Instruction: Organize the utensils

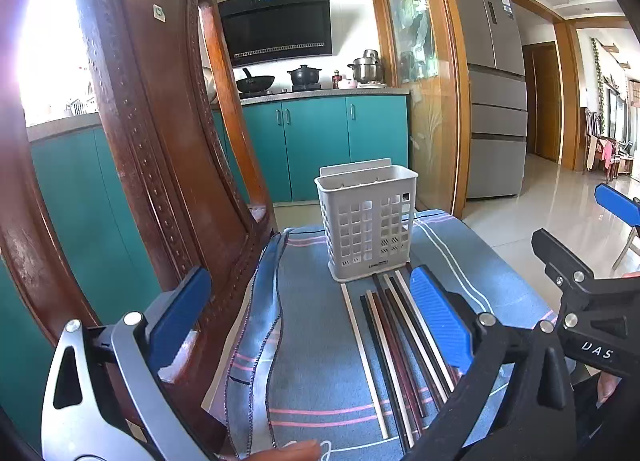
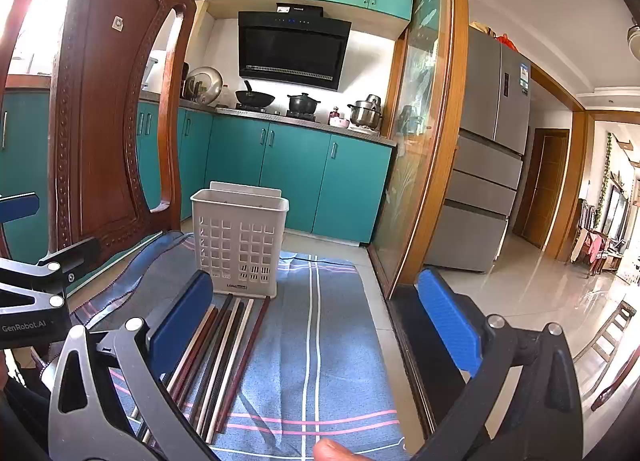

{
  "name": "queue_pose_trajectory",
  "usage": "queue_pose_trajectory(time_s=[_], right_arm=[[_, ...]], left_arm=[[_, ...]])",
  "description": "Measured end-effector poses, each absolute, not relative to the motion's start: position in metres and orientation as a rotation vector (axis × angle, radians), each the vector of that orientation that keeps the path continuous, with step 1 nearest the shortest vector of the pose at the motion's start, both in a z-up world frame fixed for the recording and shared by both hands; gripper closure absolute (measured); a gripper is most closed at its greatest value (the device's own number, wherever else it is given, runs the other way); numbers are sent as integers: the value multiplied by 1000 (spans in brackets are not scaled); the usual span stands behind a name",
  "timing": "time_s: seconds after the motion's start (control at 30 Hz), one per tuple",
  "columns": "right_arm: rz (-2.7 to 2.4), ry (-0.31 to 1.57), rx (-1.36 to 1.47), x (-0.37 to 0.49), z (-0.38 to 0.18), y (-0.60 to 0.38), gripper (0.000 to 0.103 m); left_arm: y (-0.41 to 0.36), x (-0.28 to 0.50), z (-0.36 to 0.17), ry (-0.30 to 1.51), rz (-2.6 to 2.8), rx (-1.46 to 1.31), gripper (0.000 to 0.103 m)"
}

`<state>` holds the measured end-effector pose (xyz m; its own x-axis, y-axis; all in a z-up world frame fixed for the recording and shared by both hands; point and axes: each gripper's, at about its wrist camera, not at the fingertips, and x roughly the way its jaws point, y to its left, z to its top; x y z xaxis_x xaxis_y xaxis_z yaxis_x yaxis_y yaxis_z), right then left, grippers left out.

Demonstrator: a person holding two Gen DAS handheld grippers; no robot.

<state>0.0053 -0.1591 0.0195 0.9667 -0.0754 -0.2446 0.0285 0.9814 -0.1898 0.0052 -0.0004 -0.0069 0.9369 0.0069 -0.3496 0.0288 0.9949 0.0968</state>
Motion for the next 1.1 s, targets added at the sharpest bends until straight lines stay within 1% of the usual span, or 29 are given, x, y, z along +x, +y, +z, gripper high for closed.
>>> queue_pose_trajectory(time_s=[1.1], right_arm=[[-53,253,-192,7,15,-158,2]], left_arm=[[1,7,-10,360,-12,105,3]])
